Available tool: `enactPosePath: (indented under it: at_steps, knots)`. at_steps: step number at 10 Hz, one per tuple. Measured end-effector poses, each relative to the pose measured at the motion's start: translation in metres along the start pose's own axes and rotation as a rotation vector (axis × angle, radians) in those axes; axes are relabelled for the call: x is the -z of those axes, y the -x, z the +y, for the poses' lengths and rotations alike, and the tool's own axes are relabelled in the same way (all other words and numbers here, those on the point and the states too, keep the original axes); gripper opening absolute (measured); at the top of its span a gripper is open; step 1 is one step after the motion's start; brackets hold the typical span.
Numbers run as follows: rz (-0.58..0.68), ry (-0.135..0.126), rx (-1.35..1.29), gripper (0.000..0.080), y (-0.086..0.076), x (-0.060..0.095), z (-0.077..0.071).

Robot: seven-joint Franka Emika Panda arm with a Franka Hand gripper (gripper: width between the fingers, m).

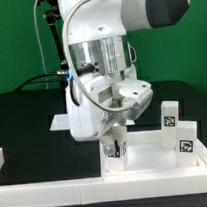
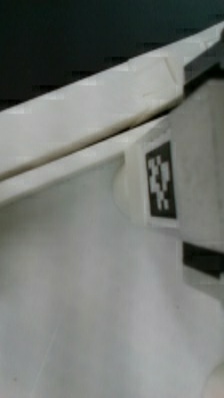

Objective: Assemble square table

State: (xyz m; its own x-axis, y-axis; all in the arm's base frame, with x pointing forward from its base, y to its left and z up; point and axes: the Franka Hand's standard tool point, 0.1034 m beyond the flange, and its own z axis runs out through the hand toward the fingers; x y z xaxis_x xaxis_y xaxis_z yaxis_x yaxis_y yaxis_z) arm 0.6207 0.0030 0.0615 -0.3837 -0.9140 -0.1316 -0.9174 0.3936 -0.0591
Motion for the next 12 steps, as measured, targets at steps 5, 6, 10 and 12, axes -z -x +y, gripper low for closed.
enactPosePath:
  at_steps: [5, 6, 10, 12]
  knots:
    - [-0.043, -0.035, 0.024, 0.0641, 0.013, 0.039, -0.003]
    - [-0.069, -0.044, 0.023, 0.0641, 0.02, 0.06, -0.004]
    - [-0.08, -0.007, 0.079, 0.0649, 0.042, 0.084, 0.001]
    - [-0.079, -0.005, 0.08, 0.0649, 0.042, 0.084, 0.001]
